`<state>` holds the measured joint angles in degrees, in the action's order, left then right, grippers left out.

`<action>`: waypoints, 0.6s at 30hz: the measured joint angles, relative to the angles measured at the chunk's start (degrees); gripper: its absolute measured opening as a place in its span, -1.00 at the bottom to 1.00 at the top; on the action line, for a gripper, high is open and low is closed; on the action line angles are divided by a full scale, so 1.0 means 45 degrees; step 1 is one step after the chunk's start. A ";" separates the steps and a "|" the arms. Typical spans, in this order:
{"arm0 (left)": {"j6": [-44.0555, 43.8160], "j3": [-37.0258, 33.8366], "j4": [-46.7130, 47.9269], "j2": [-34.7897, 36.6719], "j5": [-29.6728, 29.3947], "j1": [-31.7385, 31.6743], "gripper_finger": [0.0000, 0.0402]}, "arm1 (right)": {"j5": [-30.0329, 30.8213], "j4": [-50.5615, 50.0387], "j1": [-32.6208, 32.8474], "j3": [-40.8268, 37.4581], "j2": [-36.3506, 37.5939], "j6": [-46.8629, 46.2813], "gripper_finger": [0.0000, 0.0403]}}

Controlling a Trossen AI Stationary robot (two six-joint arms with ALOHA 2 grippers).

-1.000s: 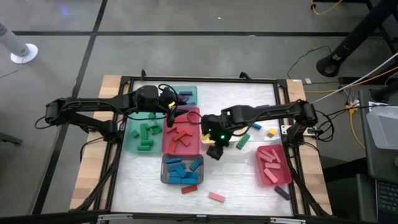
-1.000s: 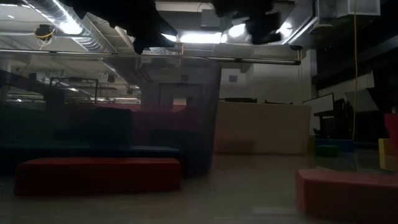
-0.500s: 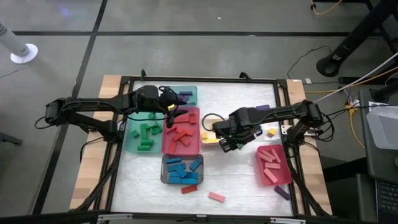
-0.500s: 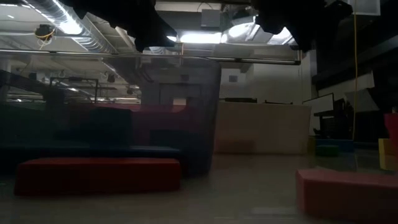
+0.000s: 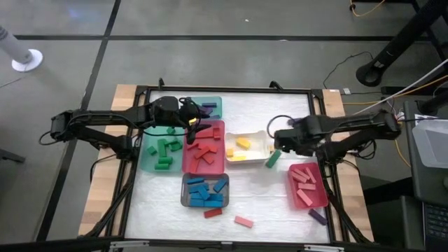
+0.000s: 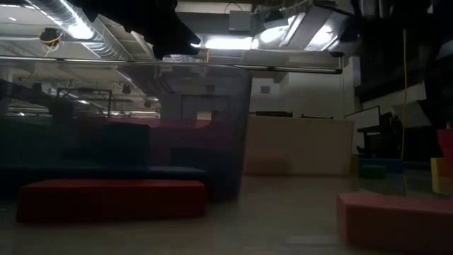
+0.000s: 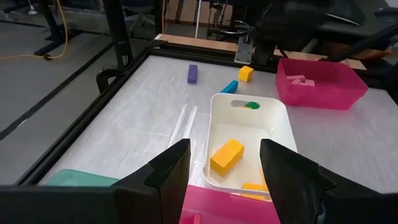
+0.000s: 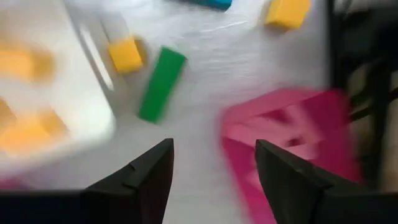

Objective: Sort blocks
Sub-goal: Put the green block into the bottom green bin

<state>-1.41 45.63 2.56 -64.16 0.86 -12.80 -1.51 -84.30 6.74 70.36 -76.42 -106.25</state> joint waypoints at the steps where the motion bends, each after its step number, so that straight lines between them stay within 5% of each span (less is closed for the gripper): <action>1: -0.0005 0.0000 0.0000 0.0000 0.0000 0.0000 -0.09 | 0.0124 0.0584 0.0000 -0.0448 0.0267 -0.1259 0.11; 18: -0.0015 0.0000 -0.0017 0.0000 0.0000 0.0000 -0.09 | 0.2248 0.5224 -0.0075 -0.3771 -0.0906 -0.4680 0.11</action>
<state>-1.48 45.63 2.48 -64.16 0.86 -12.80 8.60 -60.79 6.41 53.40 -80.50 -127.31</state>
